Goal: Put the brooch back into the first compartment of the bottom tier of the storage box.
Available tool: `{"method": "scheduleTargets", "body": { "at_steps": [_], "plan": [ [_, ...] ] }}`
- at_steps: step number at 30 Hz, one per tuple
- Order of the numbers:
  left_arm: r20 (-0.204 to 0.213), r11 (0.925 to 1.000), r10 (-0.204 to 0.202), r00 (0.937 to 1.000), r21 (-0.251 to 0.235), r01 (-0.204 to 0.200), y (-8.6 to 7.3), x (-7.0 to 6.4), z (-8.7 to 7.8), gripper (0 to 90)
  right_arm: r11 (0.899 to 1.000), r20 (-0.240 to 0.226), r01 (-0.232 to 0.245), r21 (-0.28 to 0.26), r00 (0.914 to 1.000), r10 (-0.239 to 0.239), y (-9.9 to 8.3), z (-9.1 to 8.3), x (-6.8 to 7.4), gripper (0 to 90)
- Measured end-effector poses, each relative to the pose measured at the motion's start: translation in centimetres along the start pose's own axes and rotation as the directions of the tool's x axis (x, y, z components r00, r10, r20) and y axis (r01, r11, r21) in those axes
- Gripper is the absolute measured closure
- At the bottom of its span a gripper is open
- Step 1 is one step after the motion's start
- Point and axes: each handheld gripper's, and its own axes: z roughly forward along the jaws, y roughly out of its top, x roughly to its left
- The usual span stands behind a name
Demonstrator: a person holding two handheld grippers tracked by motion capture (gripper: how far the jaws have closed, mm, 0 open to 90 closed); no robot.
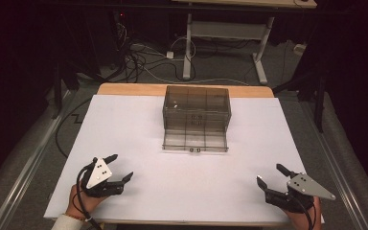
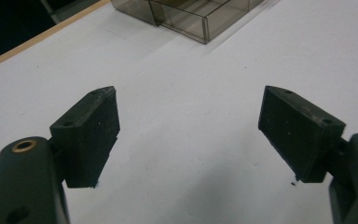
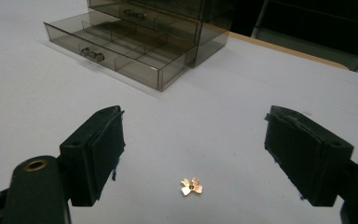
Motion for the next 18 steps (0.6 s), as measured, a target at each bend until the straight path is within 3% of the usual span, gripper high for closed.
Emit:
{"method": "scheduleTargets", "body": {
  "at_steps": [4, 9, 14, 18],
  "plan": [
    [0.018, 0.998, -0.038, 0.9991, -0.049, 0.039, 0.1, -0.9, 0.3, 19.6, 1.0, -0.005, 0.013, 0.004, 0.9999, -0.013, 0.1, -0.1, 0.2, 19.6],
    [0.017, 0.9997, -0.015, 0.9997, -0.021, 0.015, 0.1, -0.5, 0.0, 19.6, 0.999, -0.022, 0.023, 0.046, 0.9995, -0.022, -0.1, 0.3, 0.4, 19.5],
    [0.017, 0.9998, -0.015, 0.9997, -0.016, 0.015, 0.0, -0.6, 0.0, 19.6, 0.991, -0.043, 0.024, 0.128, 0.9989, -0.018, -0.4, 1.1, 0.2, 19.5],
    [0.017, 0.9999, -0.014, 0.9998, -0.01, 0.014, 0.0, -0.5, 0.1, 19.6, 0.976, -0.068, 0.013, 0.217, 0.9977, 0.002, -1.0, 1.7, -0.3, 21.4]
  ]
}}
